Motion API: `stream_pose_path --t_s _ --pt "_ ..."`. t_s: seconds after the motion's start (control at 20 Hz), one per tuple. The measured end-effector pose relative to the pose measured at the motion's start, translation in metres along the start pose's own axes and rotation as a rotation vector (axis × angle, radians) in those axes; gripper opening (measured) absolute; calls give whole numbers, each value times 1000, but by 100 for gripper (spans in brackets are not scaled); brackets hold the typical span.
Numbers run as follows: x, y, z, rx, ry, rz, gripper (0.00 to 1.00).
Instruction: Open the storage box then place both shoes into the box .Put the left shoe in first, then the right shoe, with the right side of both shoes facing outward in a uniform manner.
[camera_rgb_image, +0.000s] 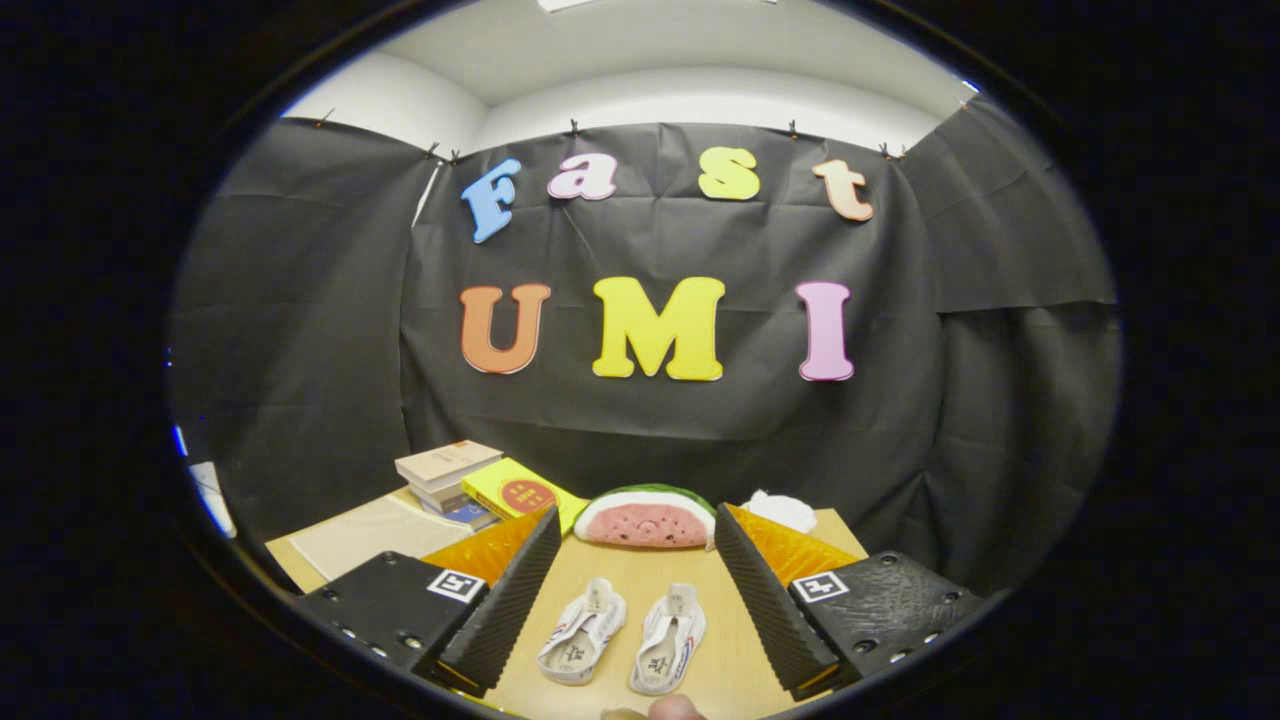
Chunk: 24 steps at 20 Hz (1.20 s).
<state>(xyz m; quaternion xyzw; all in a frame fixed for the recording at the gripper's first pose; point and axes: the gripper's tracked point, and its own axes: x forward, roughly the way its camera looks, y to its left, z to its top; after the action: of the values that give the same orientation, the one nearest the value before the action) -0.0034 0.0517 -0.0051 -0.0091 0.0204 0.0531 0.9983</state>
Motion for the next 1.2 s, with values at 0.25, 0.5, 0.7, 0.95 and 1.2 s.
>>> stream_pose_path --t_s 0.25,0.5,0.7,0.95,1.2 --pt "9 14 0 -16 9 23 96" --pt "21 27 -16 -16 56 43 95" --pt "28 48 -34 -18 98 70 95" --pt "39 70 -58 29 174 96 95" --pt "52 100 -71 31 202 128 95"
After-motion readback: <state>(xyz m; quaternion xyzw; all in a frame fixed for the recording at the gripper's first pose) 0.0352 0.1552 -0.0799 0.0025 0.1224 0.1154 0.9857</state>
